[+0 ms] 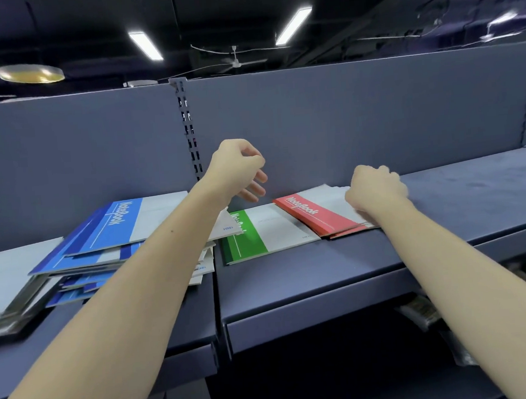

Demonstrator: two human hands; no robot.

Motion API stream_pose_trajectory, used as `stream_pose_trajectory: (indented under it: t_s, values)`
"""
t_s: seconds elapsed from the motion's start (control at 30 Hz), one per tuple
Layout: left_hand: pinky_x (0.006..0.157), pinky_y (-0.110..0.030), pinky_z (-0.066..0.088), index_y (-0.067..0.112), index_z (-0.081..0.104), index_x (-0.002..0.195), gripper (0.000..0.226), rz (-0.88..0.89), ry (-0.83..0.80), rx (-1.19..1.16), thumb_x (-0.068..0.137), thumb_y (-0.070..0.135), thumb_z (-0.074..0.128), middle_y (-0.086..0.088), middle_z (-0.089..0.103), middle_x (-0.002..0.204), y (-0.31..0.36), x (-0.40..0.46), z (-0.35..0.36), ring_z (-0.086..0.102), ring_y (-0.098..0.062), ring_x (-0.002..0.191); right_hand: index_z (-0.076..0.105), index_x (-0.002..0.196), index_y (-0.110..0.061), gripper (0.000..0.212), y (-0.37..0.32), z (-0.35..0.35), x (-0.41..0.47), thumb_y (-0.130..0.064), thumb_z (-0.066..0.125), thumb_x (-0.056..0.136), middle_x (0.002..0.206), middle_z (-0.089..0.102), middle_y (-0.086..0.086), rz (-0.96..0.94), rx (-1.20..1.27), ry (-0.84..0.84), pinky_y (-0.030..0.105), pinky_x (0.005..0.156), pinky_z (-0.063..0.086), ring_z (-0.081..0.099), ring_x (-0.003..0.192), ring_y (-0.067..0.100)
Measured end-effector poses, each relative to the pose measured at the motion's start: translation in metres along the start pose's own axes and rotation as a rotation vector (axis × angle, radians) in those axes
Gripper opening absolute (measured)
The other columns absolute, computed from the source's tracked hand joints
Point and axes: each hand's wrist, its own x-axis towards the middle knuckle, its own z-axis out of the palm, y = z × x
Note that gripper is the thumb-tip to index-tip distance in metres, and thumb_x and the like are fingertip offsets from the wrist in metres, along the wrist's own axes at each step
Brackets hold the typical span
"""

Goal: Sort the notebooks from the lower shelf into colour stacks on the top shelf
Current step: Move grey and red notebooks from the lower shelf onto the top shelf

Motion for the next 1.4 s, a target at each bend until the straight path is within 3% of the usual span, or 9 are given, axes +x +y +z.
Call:
stream_pose_trajectory:
  t_s: [0.17,0.3,0.43,0.6,0.77,1.13,1.33,1.4]
  values:
    - [0.059,-0.04,0.062,0.015,0.063,0.098,0.018,0.062,0.021,0.176,0.094,0.012,0.045,-0.01,0.072,0.084,-0.006,0.003,0.004,0.073,-0.027,0.066,0.057,0.116,-0.015,0.027,-0.003,0.007,0.002,-0.009,0.047,0.093,0.123,0.051,0.013,-0.138,-0.027,0.058,0.036,0.082,0.038,0.045,0.111,0.033]
    - [0.081,-0.039,0.055,0.024,0.062,0.095,0.015,0.143,-0.004,0.624,0.092,0.023,0.047,-0.001,0.067,0.101,-0.016,0.007,0.008,0.065,-0.029,0.089,0.066,0.106,-0.02,0.027,-0.013,0.008,-0.006,-0.014,0.044,0.093,0.114,0.063,0.007,-0.31,-0.001,-0.052,0.037,0.085,0.05,0.055,0.107,0.03]
    - [0.08,-0.034,0.045,0.024,0.063,0.101,0.018,0.202,-0.04,0.793,0.093,0.023,0.048,-0.002,0.064,0.108,-0.015,0.005,0.013,0.06,-0.03,0.097,0.064,0.102,-0.025,0.021,-0.021,0.005,-0.015,-0.02,0.045,0.094,0.113,0.066,0.002,-0.363,-0.062,-0.109,0.038,0.089,0.051,0.058,0.106,0.027]
    - [0.071,-0.033,0.042,0.017,0.061,0.102,0.02,0.262,-0.125,0.99,0.09,0.013,0.046,-0.006,0.062,0.104,-0.005,-0.003,0.013,0.059,-0.032,0.089,0.063,0.117,-0.019,0.029,-0.028,-0.004,-0.028,-0.021,0.042,0.096,0.125,0.063,0.005,-0.394,-0.157,-0.153,0.04,0.093,0.049,0.056,0.113,0.028]
    - [0.072,-0.037,0.051,0.021,0.056,0.086,0.009,0.282,-0.26,0.965,0.088,0.017,0.048,-0.002,0.059,0.093,0.015,-0.015,0.005,0.061,-0.029,0.084,0.062,0.125,-0.013,0.035,-0.027,-0.014,-0.042,-0.021,0.038,0.1,0.13,0.061,0.008,-0.392,-0.102,-0.208,0.04,0.098,0.047,0.055,0.117,0.029]
    - [0.078,-0.039,0.053,0.02,0.065,0.106,0.021,0.487,-0.433,0.848,0.091,0.028,0.051,-0.003,0.061,0.103,0.022,-0.071,0.008,0.062,-0.029,0.09,0.069,0.096,-0.012,0.027,-0.01,-0.035,-0.108,-0.016,0.043,0.093,0.103,0.07,0.007,-0.269,0.004,0.113,0.042,0.087,0.051,0.058,0.101,0.03]
    - [0.071,-0.035,0.051,0.015,0.069,0.099,0.021,0.634,-0.555,0.681,0.091,0.021,0.05,-0.006,0.067,0.1,0.023,-0.128,0.007,0.062,-0.028,0.089,0.068,0.112,-0.009,0.03,0.01,-0.04,-0.173,-0.009,0.045,0.094,0.112,0.063,0.013,-0.151,-0.011,0.235,0.042,0.091,0.048,0.055,0.11,0.032]
    - [0.077,-0.035,0.051,0.013,0.07,0.1,0.021,0.69,-0.594,0.601,0.092,0.02,0.051,-0.007,0.068,0.101,0.022,-0.15,0.005,0.061,-0.027,0.092,0.063,0.113,-0.006,0.027,0.016,-0.038,-0.202,-0.006,0.045,0.093,0.112,0.06,0.017,-0.094,-0.023,0.295,0.046,0.092,0.046,0.052,0.11,0.036]
